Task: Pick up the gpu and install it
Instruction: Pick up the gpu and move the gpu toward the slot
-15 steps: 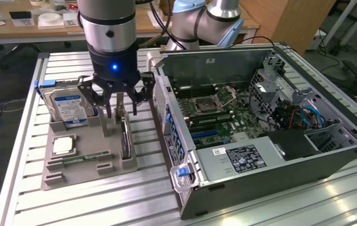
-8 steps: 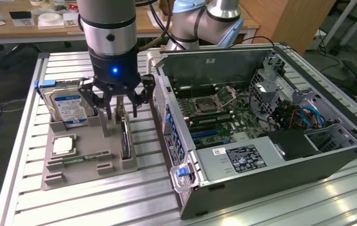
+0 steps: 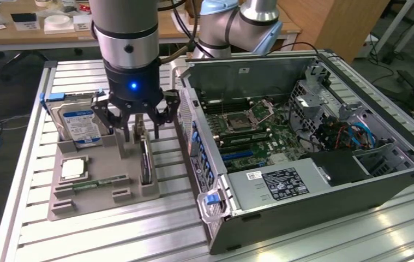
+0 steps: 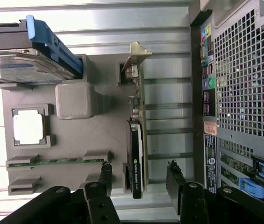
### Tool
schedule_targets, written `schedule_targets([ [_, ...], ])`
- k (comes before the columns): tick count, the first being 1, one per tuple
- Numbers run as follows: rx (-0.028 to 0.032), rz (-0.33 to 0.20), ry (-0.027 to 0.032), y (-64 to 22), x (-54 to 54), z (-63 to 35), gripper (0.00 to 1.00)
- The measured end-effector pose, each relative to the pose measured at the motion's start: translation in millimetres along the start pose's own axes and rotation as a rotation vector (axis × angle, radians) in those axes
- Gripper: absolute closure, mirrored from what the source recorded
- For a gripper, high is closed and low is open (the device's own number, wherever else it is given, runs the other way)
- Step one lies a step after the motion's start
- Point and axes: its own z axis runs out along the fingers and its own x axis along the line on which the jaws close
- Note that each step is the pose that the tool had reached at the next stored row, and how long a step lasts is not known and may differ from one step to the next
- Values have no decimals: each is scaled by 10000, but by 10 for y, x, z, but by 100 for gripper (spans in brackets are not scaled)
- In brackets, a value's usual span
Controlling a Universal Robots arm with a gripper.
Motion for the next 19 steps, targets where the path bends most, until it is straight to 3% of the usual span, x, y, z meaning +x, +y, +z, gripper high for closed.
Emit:
schedule_targets([
  [12, 6, 4, 78, -9, 0, 130, 41],
  [19, 7, 4, 87, -10, 0, 166, 41],
])
